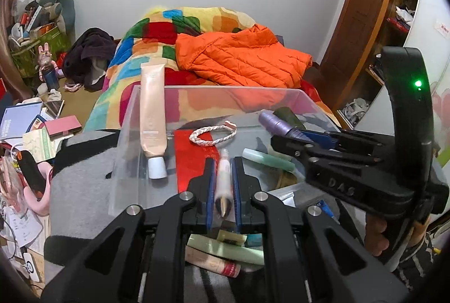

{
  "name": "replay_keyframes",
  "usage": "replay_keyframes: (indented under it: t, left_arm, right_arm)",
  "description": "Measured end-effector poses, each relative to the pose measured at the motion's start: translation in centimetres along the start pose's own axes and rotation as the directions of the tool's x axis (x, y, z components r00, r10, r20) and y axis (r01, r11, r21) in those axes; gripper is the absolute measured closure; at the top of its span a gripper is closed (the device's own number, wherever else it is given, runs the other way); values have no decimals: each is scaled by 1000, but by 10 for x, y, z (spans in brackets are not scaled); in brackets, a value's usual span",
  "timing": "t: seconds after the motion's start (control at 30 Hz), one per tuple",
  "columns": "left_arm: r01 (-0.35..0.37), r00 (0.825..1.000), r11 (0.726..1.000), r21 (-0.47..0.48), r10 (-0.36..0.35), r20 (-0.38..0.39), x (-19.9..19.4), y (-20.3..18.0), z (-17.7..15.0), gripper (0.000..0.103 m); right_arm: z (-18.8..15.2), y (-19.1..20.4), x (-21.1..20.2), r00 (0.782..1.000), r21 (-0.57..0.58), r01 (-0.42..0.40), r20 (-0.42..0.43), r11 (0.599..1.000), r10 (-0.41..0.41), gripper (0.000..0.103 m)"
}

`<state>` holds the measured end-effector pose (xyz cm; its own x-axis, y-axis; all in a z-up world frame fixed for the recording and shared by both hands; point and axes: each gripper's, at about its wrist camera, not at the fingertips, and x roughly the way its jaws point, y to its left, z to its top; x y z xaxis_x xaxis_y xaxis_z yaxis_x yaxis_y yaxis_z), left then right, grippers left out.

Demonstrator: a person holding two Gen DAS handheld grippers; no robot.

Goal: Organize objects
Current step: 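Lower the white pen and purple spray bottle into the clear box and open both tools, then grasp the blue Max card with the right tool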

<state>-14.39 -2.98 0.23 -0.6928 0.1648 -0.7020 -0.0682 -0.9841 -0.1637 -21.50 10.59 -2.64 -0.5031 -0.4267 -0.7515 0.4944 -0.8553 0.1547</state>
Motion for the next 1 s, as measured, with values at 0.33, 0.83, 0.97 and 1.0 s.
replay_keyframes:
  t: [0.33,0.83,0.97,1.0]
  left_arm:
    - [-2,999,1000,-18,3,45,-23,5,-3,55]
    - [-39,999,999,-23,39,-10,-41,17,-50,24]
    - [-79,993,997,-4,78,-83,-23,15,-68,24]
    - [-83,992,997,-7,82,-96,-19,16,-71,24]
  right_arm:
    - [-4,3,-26,1000,-17,-10,28,1000,11,76]
    - [-54,6,-75,995,-90,70,83,993,-62,56]
    - [-75,10,-77,986,-135,154,86,979,-143,45]
    - [-79,10,-76,984,-142,166,86,976,-155,45]
